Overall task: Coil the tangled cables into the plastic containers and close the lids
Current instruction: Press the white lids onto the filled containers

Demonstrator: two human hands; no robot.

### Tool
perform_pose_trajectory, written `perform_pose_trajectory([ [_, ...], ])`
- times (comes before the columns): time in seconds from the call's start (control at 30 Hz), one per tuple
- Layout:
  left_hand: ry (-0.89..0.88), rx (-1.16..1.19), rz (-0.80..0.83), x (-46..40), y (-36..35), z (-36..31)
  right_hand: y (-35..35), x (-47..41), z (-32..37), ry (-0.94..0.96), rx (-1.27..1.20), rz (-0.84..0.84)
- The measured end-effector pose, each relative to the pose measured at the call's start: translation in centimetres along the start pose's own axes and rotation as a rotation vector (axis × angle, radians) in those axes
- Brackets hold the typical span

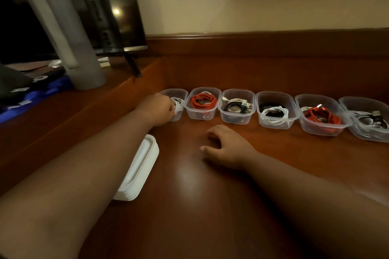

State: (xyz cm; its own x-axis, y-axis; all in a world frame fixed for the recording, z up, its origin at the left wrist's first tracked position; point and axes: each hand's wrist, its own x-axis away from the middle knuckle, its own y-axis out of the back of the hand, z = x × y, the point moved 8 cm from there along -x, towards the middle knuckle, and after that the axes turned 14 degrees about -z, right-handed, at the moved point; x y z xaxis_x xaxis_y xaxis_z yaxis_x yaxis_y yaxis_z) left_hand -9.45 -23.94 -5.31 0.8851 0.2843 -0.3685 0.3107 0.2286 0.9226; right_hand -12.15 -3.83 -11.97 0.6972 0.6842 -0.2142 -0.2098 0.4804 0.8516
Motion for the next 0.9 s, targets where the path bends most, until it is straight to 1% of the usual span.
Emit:
perform_pose_trajectory([
  [0.07,-0.018,-0.003,-0.009,1.2,0.7,-1.1,0.8,0.7,0.0,-0.076,-0.107,-0.016],
  [0.17,-0.033,0.051,-0.02,3.1,1.5,-3.0,1.8,2.9,-0.2,-0.187,-0.257,-0.068],
  [0.23,-0.061,0.063,-0.03,4.5,2.1,-4.5,2.3,5.2,-0.2,-0.225,-0.287,-0.092],
  [0.27,-0.076,0.083,-0.035,5.1,2.3,-5.3,2.6,6.4,-0.3,-0.229,-0.287,-0.101],
  [0.37,-0.141,0.149,0.021,7.8,3.6,-8.5,3.4,10.2,-0.3,-0.24,-0.284,-0.107],
  [0.5,-0.284,0.252,0.056,12.5,6.3,-13.0,4.4,14.3,-0.5,-0.269,-0.277,-0.087],
  [0.57,-0.313,0.34,0.122,14.9,7.1,-14.6,4.6,15.9,-0.5,-0.288,-0.28,-0.076],
  [0.67,-0.377,0.408,0.174,18.1,8.1,-16.4,4.9,18.0,-0.5,-0.312,-0.272,-0.096],
  [0.73,-0.426,0.424,0.178,19.9,8.5,-17.4,5.3,19.3,0.0,-0.293,-0.264,-0.136],
  [0.83,-0.465,0.473,0.22,21.7,9.2,-17.8,5.8,20.2,0.8,-0.249,-0.329,-0.175],
  [0.9,-0.422,0.607,0.26,22.5,10.0,-17.3,5.8,20.5,1.3,-0.221,-0.35,-0.169],
])
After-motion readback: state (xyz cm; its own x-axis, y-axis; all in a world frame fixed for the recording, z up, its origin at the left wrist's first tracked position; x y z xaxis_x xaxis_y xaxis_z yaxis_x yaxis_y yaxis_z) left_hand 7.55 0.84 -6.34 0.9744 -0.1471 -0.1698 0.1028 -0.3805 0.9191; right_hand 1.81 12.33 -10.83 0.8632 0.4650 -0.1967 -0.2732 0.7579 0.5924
